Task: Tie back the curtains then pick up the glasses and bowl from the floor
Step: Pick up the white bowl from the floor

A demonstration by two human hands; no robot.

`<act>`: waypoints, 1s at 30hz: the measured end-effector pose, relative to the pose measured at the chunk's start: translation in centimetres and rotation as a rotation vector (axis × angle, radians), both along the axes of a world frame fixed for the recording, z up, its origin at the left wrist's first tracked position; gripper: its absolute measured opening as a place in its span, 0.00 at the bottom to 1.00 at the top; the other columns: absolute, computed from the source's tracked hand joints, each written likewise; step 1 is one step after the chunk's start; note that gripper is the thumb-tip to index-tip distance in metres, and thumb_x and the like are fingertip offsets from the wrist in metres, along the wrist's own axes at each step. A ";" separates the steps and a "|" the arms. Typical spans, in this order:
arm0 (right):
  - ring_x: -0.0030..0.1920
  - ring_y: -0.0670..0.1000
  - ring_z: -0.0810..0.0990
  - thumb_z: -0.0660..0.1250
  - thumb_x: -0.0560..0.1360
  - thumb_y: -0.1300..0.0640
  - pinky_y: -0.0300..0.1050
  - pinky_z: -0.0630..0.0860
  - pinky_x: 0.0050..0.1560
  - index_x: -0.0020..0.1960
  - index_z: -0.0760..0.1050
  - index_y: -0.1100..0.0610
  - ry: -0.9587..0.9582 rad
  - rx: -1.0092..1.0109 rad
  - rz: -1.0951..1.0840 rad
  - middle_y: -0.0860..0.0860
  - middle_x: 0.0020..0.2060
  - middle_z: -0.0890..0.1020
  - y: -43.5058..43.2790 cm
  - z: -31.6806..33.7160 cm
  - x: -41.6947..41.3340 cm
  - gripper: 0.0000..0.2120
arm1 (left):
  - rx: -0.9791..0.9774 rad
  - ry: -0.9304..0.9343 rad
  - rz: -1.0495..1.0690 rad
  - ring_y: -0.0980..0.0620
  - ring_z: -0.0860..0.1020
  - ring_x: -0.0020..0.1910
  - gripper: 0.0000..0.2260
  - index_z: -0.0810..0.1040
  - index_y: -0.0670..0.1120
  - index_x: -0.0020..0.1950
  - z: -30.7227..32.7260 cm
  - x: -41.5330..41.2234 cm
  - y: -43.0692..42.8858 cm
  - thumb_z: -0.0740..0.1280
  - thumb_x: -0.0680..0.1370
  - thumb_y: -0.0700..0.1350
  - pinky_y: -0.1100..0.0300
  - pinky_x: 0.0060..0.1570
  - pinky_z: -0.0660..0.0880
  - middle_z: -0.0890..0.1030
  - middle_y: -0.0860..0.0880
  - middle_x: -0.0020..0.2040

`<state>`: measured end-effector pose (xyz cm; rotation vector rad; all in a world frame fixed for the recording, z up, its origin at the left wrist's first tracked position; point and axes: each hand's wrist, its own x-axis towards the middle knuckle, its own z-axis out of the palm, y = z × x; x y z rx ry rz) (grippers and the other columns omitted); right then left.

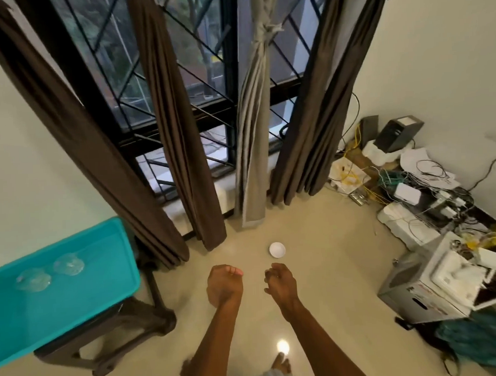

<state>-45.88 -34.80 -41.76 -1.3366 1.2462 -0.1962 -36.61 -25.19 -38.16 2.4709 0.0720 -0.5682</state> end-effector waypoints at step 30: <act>0.41 0.53 0.83 0.62 0.80 0.59 0.55 0.84 0.49 0.55 0.77 0.53 0.145 -0.081 0.070 0.51 0.47 0.83 -21.1 0.2 4.8 0.07 | -0.082 0.164 -0.047 0.42 0.82 0.53 0.10 0.85 0.44 0.52 -0.4 6.8 -25.3 0.65 0.77 0.41 0.55 0.46 0.76 0.84 0.45 0.55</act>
